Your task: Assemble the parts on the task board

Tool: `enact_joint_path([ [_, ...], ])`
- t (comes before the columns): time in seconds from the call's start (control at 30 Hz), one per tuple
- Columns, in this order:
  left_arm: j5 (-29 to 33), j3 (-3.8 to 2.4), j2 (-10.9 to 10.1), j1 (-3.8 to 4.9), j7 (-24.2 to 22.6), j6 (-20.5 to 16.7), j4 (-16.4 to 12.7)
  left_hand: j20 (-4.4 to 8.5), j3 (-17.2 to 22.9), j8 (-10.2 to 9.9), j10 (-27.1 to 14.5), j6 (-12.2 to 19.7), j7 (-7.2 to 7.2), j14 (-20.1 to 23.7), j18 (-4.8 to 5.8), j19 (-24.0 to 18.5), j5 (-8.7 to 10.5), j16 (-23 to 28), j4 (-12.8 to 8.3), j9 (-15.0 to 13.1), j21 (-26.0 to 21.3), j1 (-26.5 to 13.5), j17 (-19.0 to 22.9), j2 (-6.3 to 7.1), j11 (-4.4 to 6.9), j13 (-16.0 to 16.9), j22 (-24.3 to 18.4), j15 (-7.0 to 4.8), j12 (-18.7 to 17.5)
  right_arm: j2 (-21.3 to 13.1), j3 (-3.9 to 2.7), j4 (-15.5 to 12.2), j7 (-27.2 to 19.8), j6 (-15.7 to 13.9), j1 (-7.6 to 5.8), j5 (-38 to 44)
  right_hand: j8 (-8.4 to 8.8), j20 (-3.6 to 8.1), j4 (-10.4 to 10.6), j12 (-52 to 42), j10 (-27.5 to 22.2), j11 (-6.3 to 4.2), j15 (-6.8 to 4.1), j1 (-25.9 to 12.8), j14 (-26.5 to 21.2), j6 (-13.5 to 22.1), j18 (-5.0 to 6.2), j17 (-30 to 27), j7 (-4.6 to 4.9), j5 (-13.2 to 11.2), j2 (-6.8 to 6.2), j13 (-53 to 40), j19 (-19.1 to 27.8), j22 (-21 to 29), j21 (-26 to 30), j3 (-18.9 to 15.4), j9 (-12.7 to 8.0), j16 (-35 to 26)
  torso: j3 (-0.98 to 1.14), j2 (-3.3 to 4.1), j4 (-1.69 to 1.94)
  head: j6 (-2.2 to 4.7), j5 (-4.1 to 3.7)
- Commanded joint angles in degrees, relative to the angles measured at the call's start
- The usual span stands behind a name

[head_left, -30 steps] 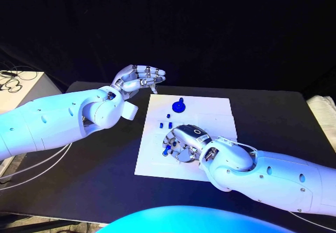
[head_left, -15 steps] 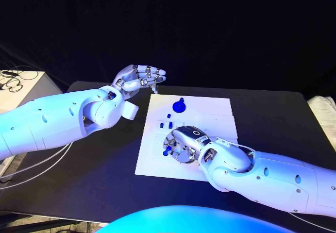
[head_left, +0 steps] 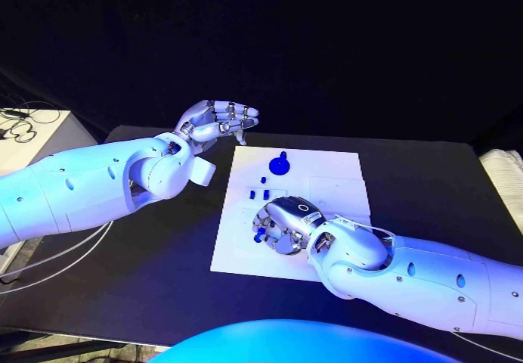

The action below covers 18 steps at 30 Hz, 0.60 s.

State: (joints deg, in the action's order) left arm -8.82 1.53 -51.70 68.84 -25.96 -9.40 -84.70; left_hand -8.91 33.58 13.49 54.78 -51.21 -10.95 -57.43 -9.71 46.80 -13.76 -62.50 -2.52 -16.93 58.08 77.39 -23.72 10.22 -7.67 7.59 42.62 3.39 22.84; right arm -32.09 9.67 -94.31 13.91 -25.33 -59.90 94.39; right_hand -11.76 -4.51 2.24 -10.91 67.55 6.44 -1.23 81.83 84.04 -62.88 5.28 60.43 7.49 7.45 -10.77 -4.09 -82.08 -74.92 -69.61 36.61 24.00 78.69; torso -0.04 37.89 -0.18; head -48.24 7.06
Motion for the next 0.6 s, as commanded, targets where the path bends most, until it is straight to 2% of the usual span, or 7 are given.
enact_joint_path([
  [0.03, 0.34, -0.04, 0.04, 0.03, -0.29, 0.81, -0.12, -0.06, -0.19, -0.16, -0.44, -0.02, -0.12, -0.07, -0.85, 0.50, -0.27, 0.23, 0.02, 0.07, -0.30, -0.21, 0.09, -0.50, 0.07, -0.06, -0.05, -0.03, 0.31, 0.05, 0.15, 0.09, -2.42, 2.39, 0.20, -1.54, 1.03, -0.46, 0.12, 1.83, 0.78, -2.21, 0.72, -3.69, 0.40, 1.84, -0.53, -0.13, 0.67, 1.98, -1.33, -1.45, 1.17, -0.62, 1.70, -0.77, -0.10, -0.37, -0.03, -0.02, -0.09, -0.15, 0.08],
  [0.13, 0.34, -0.04, 0.02, 0.03, -0.28, 0.78, -0.12, -0.06, -0.19, -0.16, -0.44, -0.02, -0.12, -0.07, -0.85, 0.50, -0.27, 0.23, 0.02, 0.07, -0.30, -0.21, 0.09, -0.50, 0.07, -0.06, -0.05, -0.03, 0.31, 0.00, 0.16, 0.08, -3.55, 2.69, 0.20, -2.59, 2.08, -1.13, 0.34, 3.45, -1.82, -1.34, 1.46, -5.71, 0.06, 3.66, 0.03, -1.06, 1.18, 3.01, -3.10, -0.78, 2.56, 1.19, 4.74, -1.72, -0.40, -0.75, -0.02, -0.03, -0.12, -0.16, 0.09],
  [0.23, 0.34, -0.04, 0.00, 0.03, -0.27, 0.79, -0.12, -0.06, -0.19, -0.16, -0.44, -0.02, -0.12, -0.07, -0.85, 0.50, -0.27, 0.23, 0.02, 0.07, -0.30, -0.21, 0.09, -0.50, 0.07, -0.06, -0.05, -0.03, 0.31, -0.10, 0.17, 0.03, -4.10, 2.72, 0.20, -3.11, 2.61, -1.57, 0.19, 4.07, -3.82, -0.90, 1.84, -6.41, -0.84, 4.61, 0.60, -3.39, 1.33, 3.33, -3.81, -0.36, 3.87, 2.94, 7.64, -2.38, -0.54, -1.88, -0.02, -0.06, -0.12, -0.13, 0.04],
  [0.43, 0.34, -0.04, 0.04, 0.03, -0.25, 0.93, -0.09, -0.06, -0.20, -0.16, -0.45, -0.02, -0.12, -0.07, -0.85, 0.50, -0.27, 0.24, 0.03, 0.07, -0.32, -0.22, 0.10, -0.51, 0.07, -0.07, -0.06, -0.03, 0.33, -0.48, 0.18, -0.09, -4.33, 1.15, 0.19, -3.65, 3.85, -2.27, -0.67, 4.25, -8.50, -0.14, 2.48, -6.37, -2.76, 6.83, 1.55, -7.48, 1.92, 5.12, -4.05, 0.09, 6.17, 6.09, 12.92, -3.84, -0.93, -3.97, 0.05, -0.06, -0.02, 0.09, -0.09],
  [0.6, 0.35, -0.04, 0.05, 0.03, -0.27, 0.95, -0.04, -0.06, -0.20, -0.16, -0.45, -0.02, -0.12, -0.07, -0.85, 0.50, -0.27, 0.24, 0.03, 0.07, -0.32, -0.22, 0.10, -0.51, 0.07, -0.07, -0.06, -0.03, 0.33, -0.82, 0.18, -0.15, -4.01, -0.47, 0.19, -3.76, 4.66, -2.68, -1.19, 3.43, -11.81, 0.35, 2.90, -6.03, -4.19, 8.23, 2.21, -10.10, 2.37, 5.58, -3.78, 0.07, 7.87, 8.47, 16.91, -5.42, -1.21, -5.31, 0.02, -0.04, -0.03, 0.16, -0.08],
])
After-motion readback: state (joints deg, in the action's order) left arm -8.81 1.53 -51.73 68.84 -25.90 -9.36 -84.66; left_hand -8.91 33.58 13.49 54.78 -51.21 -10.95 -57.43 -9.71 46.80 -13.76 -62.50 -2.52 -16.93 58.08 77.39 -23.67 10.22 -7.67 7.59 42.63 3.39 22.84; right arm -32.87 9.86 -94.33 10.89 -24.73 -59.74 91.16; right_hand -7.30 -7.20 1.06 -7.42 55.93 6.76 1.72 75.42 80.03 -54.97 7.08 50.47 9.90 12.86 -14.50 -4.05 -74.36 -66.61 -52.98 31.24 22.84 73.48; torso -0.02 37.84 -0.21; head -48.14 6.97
